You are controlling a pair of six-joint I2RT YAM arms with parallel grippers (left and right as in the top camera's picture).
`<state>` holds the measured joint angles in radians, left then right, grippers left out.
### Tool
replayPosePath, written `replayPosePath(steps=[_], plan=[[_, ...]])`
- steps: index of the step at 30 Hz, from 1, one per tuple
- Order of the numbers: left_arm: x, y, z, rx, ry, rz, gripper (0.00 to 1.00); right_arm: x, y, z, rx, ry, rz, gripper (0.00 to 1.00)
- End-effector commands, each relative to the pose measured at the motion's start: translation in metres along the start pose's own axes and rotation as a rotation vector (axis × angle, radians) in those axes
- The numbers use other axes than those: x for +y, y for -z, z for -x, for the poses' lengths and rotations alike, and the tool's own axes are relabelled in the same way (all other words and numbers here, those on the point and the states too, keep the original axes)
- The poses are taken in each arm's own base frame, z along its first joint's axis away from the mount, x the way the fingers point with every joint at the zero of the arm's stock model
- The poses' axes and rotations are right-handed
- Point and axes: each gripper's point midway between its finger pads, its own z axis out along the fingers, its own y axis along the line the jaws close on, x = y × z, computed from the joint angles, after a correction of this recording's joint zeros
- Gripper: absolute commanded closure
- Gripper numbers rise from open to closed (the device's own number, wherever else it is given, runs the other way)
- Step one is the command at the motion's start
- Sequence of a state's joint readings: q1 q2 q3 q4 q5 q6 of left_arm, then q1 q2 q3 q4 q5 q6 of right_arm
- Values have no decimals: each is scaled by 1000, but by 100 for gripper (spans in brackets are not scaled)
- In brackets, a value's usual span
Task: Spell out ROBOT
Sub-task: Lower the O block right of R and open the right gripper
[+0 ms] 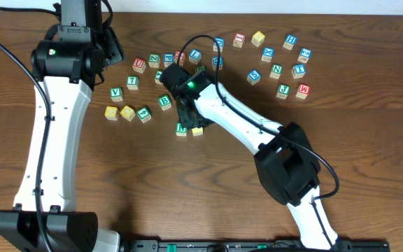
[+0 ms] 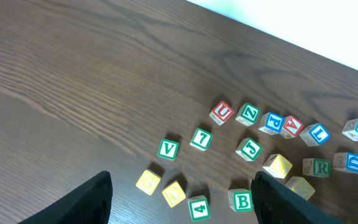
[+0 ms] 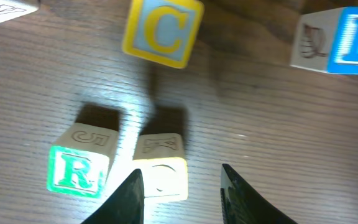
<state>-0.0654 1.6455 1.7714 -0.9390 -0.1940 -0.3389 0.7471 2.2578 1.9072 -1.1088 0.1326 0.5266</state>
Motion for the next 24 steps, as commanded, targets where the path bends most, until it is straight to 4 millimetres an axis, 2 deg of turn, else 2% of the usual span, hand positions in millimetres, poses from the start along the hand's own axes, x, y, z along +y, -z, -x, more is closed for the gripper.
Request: replayPosePath(steps=[1,4,9,15,24], plan=[[5,-7,-4,15,-12,27,29,-8,11,7,-36,-18,-19,67],[5,-7,-4,15,-12,27,29,-13,11,9,-38,-26,-31,70],[5,-7,-4,15,-12,27,29,-19,4,3,-15,-32,-47,82],[5,-7,-4,15,-12,27,29,-25,-14,-12,22,-45,-66,83],[5,-7,-4,15,-12,27,29,-16,-15,-15,37,-46,-27,84]])
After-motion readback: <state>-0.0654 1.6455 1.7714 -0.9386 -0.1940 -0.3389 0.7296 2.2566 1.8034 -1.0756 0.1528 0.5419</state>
